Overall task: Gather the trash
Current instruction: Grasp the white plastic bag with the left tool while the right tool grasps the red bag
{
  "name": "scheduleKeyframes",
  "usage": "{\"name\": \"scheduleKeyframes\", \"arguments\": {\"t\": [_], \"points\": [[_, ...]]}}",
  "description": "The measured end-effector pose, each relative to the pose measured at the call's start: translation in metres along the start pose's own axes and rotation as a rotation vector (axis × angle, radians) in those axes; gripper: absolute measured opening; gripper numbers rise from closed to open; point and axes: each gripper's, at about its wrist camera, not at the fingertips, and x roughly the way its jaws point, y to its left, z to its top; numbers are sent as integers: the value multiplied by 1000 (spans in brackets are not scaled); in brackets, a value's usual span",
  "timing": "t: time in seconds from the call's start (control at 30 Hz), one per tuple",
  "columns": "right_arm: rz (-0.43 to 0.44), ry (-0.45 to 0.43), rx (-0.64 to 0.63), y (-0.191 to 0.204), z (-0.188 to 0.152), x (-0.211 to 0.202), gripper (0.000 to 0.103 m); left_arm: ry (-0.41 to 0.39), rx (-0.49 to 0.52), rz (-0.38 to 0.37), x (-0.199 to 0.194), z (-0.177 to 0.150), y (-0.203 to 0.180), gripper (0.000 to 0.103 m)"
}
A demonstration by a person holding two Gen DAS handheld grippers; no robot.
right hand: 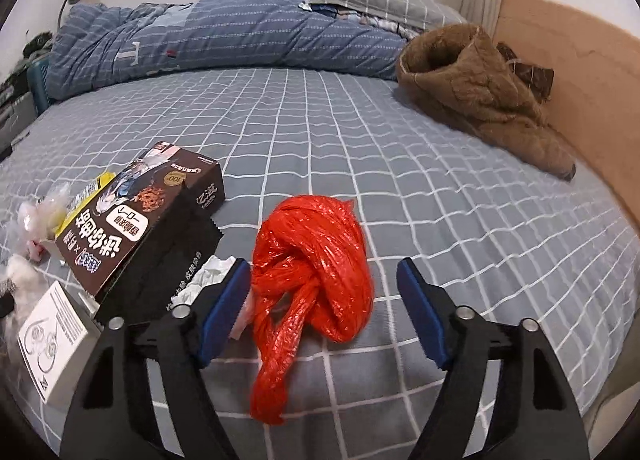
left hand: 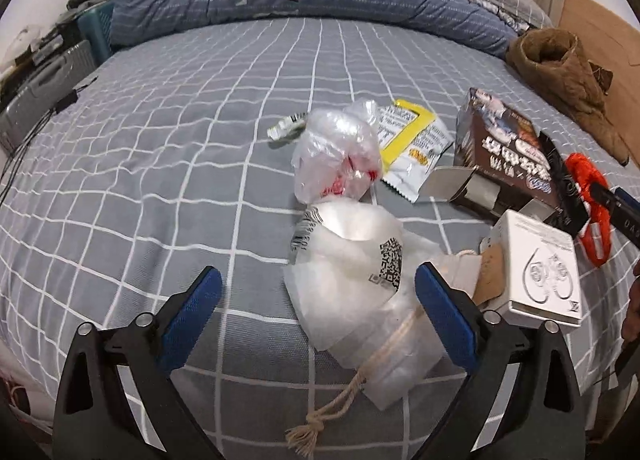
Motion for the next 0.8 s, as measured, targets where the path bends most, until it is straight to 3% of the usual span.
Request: {"name": "scheduleKeyframes", "arguments": {"t": [0.13,0.2,0.23,0.37,0.53,0.8], "points": [[19,24,7,-4,2,13,60,12,-1,1,7,0,-3,89],[24,32,23,-6,2,17,59,18,7,10,11,-1,-6,83],[22,40,19,-6,1,19,52,23,13,9,13,-1,-7,78],[17,61,-10,-6,-4,25,41,39,25,-23,18,-1,-11,60],[17,60,-4,-10,-8,23,31,26,28,-25,17,-4,-14,54],[-3,25,16,-12,-6,13,29,10,17,-32,11,-5,-13,47]]}}
